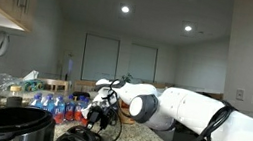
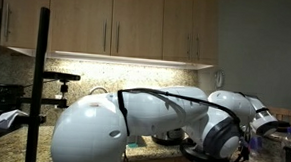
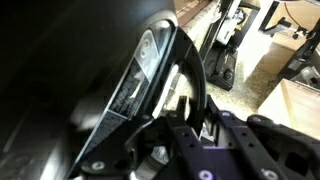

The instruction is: Put the lid on the cooker

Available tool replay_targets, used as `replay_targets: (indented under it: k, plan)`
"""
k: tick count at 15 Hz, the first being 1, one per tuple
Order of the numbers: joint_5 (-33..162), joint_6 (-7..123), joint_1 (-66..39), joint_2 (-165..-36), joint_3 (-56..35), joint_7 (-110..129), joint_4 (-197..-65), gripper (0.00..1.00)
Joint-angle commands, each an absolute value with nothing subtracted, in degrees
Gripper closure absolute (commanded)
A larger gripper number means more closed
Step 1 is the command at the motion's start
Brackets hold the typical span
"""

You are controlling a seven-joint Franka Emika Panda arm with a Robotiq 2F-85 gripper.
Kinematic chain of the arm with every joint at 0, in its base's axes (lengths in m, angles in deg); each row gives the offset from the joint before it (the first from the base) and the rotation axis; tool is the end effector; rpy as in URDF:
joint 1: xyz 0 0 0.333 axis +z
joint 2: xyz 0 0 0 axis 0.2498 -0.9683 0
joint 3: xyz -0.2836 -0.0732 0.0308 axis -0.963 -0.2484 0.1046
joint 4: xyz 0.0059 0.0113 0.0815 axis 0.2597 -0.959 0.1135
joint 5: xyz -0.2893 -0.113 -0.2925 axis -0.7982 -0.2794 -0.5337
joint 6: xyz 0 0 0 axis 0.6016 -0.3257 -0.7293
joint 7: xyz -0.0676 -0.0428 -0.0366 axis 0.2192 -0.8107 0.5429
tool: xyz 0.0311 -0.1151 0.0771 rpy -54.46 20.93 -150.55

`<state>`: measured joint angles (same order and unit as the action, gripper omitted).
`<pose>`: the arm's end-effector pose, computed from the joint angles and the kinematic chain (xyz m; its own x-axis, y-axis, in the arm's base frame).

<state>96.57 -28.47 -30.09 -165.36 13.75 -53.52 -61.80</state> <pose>0.6803 -0.0069 0.1843 0.5803 0.7491 0.3195 0.4441 0.0378 -0.8952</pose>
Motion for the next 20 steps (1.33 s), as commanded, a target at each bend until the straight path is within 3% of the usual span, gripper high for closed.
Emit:
replay_targets:
  k: [1,11,20]
  plan:
    - [102.45,-23.52,-30.74,-165.81,17.38,-50.38,-60.98,0.91]
    - [116.75,-15.74,-34.56,-167.13,22.83,-36.38,-62.46,0.91]
    - [126.75,-4.47,-28.57,-168.11,19.88,-23.77,-56.74,0.91]
